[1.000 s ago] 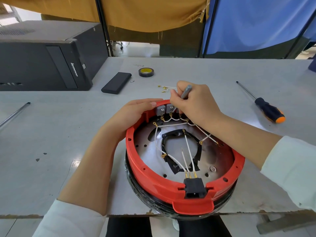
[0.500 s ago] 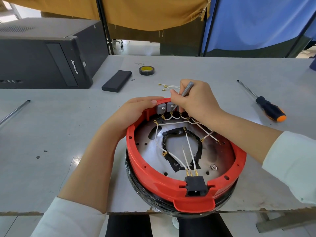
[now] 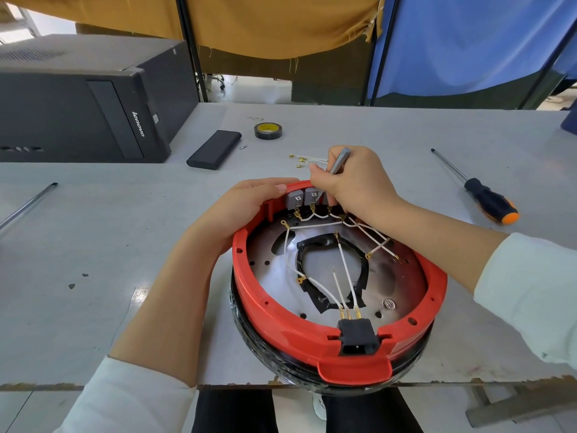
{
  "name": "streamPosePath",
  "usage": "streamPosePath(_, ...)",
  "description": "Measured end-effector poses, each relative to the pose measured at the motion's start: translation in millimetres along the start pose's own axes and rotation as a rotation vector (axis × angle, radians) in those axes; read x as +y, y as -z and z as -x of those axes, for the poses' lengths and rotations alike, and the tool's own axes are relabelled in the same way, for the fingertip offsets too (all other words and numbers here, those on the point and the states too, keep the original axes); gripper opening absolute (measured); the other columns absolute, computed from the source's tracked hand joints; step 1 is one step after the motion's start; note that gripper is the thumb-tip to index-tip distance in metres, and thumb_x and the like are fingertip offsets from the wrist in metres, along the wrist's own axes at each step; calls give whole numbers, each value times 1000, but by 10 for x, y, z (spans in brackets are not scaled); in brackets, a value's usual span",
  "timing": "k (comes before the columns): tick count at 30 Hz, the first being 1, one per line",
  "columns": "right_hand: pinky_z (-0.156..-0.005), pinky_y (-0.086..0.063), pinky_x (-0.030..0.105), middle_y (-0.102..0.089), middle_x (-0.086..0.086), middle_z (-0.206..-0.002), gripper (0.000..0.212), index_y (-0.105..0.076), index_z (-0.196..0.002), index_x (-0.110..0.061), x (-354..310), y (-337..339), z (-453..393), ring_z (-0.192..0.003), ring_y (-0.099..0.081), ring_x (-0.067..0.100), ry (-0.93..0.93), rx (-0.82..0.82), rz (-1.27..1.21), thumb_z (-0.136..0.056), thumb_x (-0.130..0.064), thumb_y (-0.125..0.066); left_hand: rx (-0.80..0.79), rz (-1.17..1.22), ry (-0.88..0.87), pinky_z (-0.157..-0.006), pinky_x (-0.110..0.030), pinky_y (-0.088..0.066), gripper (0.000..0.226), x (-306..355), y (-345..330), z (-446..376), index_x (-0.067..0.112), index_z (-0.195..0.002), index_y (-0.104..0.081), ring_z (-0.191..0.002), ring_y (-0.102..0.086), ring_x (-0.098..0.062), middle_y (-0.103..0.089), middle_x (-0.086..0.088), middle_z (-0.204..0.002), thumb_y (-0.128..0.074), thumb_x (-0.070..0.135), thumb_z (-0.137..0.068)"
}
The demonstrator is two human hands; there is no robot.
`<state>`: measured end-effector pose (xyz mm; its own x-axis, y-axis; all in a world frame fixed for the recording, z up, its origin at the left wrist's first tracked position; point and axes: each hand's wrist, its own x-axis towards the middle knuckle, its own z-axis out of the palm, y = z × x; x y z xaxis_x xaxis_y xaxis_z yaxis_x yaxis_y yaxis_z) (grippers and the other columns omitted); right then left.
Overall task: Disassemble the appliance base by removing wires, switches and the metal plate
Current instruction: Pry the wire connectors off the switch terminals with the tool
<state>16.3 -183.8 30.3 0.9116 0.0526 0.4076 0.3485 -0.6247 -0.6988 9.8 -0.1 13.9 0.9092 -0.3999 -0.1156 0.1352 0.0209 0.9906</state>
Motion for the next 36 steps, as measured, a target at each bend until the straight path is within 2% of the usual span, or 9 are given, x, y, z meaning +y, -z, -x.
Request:
streamPosePath(13,-34,-36,17,-56,6,-47,36,-45,-59,-12,-111,78,-175,-27,-41,11,-140,-195,63,-91,-24,-54,-5,-7,-7,-81,-28,-56,33,15,-1,-9,11,-125,-60,-102,-67,-24,-69,-11,-113,-41,11,-98)
streamPosePath(16,-34,-35,18,-54,7,-46,37,-42,-58,-11,-90,42,-138,-28,-42,11,-103,-143,84,-91,-24,-52,-8,-23,-17,-79,-26,-56,33,13,4,-8,11,-125,-60,-101,-68,-23,-69,-11,-112,-42,11,-98)
streamPosePath(20,-49,-44,34,-38,4,-49,36,-36,-57,-14,-48,-10,-38,-52,-55,33,42,12,98,-88,-22,-52,-5,-53,-19,-93,-37,-50,34,2,11,-8,10,-126,-59,-107,-65,-27,-67,-14,-116,-41,11,-98)
streamPosePath(23,-51,-42,37,-31,-2,-50,39,-31,-55,-16,-50,-2,-37,-57,-55,38,77,16,65,-87,-19,-54,-26,-81,-15,-93,-36,-50,33,21,9,12,11,-125,-60,-107,-65,-25,-68,-12,-115,-40,12,-98)
streamPosePath(25,-52,-42,37,-31,-1,-49,40,-31,-55,-15,-50,3,-45,-59,-56,39,72,29,53,-87,-18,-55,-2,-228,-21,-89,-28,-51,31,67,2,16,20,-121,-63,-102,-67,-16,-71,-3,-111,-42,16,-99)
streamPosePath(28,-55,-48,38,-39,7,-51,37,-35,-57,-13,-43,6,-57,-61,-57,40,32,41,43,-88,-20,-54,72,-674,-51,-77,-7,-44,29,194,-12,-19,41,-105,-64,-89,-62,5,-68,16,-102,-41,23,-99)
streamPosePath(31,-59,-50,41,-46,12,-55,34,-38,-59,-13,-46,12,-74,-61,-58,38,13,24,59,-88,-21,-54,80,-864,-78,-69,3,-33,33,303,-105,-79,40,-106,-60,-91,-55,3,-62,18,-104,-37,18,-97)
streamPosePath(34,-60,-53,43,-59,17,-63,25,-47,-67,-10,-62,23,-86,-55,-57,29,-17,-10,101,-87,-24,-53,121,-944,-150,-75,-12,-38,31,312,-260,-159,28,-111,-63,-101,-55,-11,-64,6,-110,-36,19,-99)
streamPosePath(36,-52,-52,34,-63,12,-60,19,-48,-75,-11,-72,50,-102,-45,-56,19,-38,-55,102,-87,-25,-54,136,-1001,-181,-77,-21,-36,30,269,-310,-190,20,-115,-62,-105,-55,-16,-64,0,-113,-36,21,-101)
